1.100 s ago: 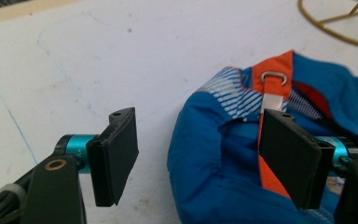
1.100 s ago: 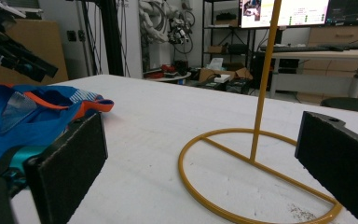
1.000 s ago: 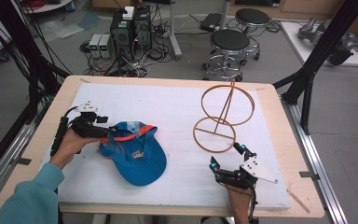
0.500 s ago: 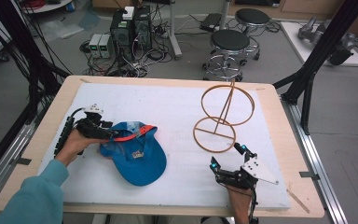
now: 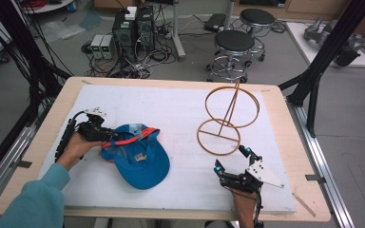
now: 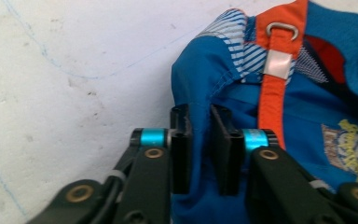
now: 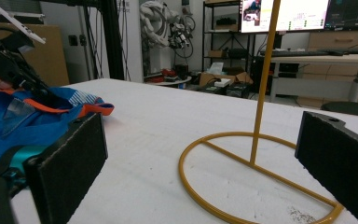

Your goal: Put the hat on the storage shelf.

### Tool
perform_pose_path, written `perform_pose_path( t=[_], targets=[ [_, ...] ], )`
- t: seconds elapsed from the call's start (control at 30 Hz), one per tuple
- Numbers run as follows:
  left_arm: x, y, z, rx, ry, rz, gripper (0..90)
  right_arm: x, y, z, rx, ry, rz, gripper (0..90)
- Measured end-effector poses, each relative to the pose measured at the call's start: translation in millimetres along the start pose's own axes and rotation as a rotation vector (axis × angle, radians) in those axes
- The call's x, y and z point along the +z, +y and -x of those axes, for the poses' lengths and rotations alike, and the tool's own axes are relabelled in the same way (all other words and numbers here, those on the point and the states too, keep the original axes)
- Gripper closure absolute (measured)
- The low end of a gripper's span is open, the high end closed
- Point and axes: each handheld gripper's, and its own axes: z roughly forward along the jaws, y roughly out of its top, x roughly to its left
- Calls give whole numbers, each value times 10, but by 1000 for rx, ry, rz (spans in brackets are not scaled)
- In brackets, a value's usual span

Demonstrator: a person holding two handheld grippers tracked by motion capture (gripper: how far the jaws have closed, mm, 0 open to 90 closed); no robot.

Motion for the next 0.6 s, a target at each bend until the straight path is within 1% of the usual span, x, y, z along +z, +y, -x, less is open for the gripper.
perform_pose_path(
  t=[0.03, 0.07, 0.13, 0.2, 0.3, 0.5, 0.53, 0.57, 0.6],
  targets=[
    [-12, 5, 11, 1, -8, 1, 819, 0, 0, 0, 0, 0, 0, 11],
    [-24, 12, 25, 4, -15, 10, 845, -1, 1, 1, -1, 1, -1, 11],
    [-60, 28, 50, 11, -29, 34, 856, 0, 0, 0, -1, 0, 0, 11],
    [-104, 45, 64, 9, -36, 63, 867, 0, 0, 0, -1, 0, 0, 11],
    [-182, 58, 70, 6, -33, 108, 868, 0, 0, 0, -3, 0, 0, 11],
    [-330, 65, 65, -9, -40, 181, 871, 1, 0, 0, -3, -1, 0, 11],
    [-351, 70, 63, -15, -39, 188, 872, 1, 1, 0, -3, -1, -1, 11],
    [-373, 82, 61, -11, -40, 184, 872, 1, 1, 0, -3, -1, -1, 11],
    [-400, 104, 66, -1, -29, 184, 872, 1, 0, 0, -3, -1, 0, 11]
  ],
)
